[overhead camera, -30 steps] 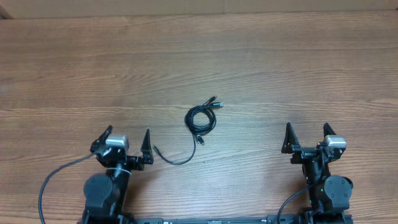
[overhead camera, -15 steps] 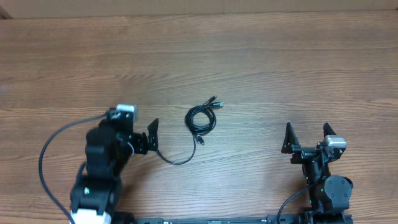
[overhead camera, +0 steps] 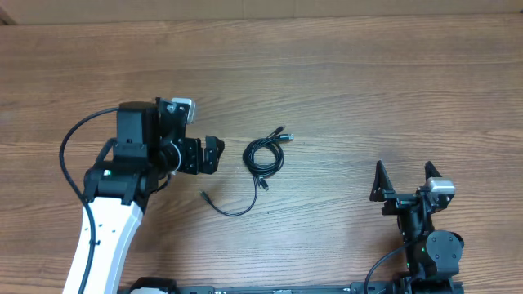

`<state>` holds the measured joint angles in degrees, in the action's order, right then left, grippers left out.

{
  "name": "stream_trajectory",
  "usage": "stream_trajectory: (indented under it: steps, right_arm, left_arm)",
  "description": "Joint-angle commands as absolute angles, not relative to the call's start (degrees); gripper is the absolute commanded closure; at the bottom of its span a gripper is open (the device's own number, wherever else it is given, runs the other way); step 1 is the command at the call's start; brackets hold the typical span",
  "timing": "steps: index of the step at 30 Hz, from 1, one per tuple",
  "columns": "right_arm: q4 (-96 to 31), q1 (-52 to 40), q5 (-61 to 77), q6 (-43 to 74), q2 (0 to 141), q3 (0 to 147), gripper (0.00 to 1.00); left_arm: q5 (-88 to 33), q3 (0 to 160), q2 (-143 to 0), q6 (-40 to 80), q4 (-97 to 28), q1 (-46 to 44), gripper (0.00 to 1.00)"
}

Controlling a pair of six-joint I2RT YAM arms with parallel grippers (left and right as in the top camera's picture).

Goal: Untangle cables
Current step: 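Move the left gripper forward over the coiled black cables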

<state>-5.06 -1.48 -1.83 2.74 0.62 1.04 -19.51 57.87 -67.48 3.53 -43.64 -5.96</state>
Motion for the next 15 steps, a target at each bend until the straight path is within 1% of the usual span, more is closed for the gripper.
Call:
stream_trajectory:
  steps: [1, 4, 9, 11, 15]
  right_arm:
    - [-4.67, -1.21, -1.83, 2.26, 0.16, 0.45, 0.00]
    - [-4.67, -1.21, -1.80, 2.26, 0.16, 0.45, 0.00]
    - [-4.67, -1.21, -1.80, 2.26, 0.16, 0.45, 0.00]
    - [-4.67, -1.21, -1.80, 2.26, 0.16, 0.45, 0.00]
    - [-4.67, -1.21, -1.80, 2.26, 0.16, 0.45, 0.00]
  left_arm:
    - [-22.11, 59.24, -69.60, 4.34, -45.87, -5.67, 0.00]
    - [-22.39, 59.24, -71.61, 5.63, -45.84, -5.65, 0.01]
    - [-22.61, 59.24, -74.37, 11.66, -40.66, -5.78, 0.01]
    - [-22.61, 59.24, -75.77, 12.10, -37.89, -6.44, 0.05]
    - [-20.88, 59.24, -78.91, 12.03, -34.87, -9.37, 0.05]
